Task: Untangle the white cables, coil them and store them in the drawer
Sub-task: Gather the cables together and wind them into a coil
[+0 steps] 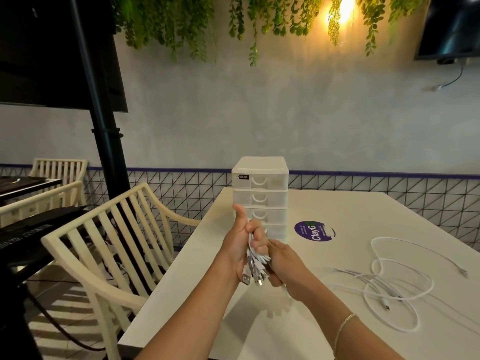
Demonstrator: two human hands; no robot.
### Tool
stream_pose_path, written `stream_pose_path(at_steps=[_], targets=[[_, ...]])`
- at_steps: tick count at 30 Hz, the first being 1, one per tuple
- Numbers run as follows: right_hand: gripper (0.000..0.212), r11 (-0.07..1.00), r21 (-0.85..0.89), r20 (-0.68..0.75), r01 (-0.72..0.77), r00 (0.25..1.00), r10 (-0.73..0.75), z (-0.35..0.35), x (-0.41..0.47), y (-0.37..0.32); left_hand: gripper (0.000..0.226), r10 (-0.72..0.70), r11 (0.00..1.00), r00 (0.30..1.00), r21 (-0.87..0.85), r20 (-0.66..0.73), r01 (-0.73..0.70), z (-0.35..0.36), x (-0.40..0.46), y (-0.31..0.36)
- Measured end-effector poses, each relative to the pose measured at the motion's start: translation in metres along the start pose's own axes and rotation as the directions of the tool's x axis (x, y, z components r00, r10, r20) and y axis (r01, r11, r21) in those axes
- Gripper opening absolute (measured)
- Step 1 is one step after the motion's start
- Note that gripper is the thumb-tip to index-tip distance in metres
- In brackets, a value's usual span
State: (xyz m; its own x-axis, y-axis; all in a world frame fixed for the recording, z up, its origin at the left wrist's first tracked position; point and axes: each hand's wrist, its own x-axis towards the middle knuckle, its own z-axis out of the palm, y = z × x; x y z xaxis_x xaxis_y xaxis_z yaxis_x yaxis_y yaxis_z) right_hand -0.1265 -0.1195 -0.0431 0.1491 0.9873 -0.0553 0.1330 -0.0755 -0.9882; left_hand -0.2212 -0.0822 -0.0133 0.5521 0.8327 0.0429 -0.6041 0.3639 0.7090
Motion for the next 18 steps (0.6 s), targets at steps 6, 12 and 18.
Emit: stream_pose_path(at_steps=[6,12,18], targets=[[0.028,0.878,-0.473,0.075,0.082,0.996,-0.052,-0.002,-0.023,0.001,0.047,0.044,0.998,0.995,0.050,0.088,-0.048,-0.006,0.000,-0.002],[0.028,0.475,-0.830,0.294,0.293,0.953,-0.075,-0.003,-0.037,-0.009,0.044,0.052,0.950,0.999,0.307,0.014,-0.054,-0.001,-0.005,-0.003],[0.022,0.253,-0.916,0.321,0.311,0.947,-0.002,-0.019,-0.040,-0.029,0.049,0.038,0.833,0.999,0.554,-0.025,-0.018,0.005,-0.012,-0.006]])
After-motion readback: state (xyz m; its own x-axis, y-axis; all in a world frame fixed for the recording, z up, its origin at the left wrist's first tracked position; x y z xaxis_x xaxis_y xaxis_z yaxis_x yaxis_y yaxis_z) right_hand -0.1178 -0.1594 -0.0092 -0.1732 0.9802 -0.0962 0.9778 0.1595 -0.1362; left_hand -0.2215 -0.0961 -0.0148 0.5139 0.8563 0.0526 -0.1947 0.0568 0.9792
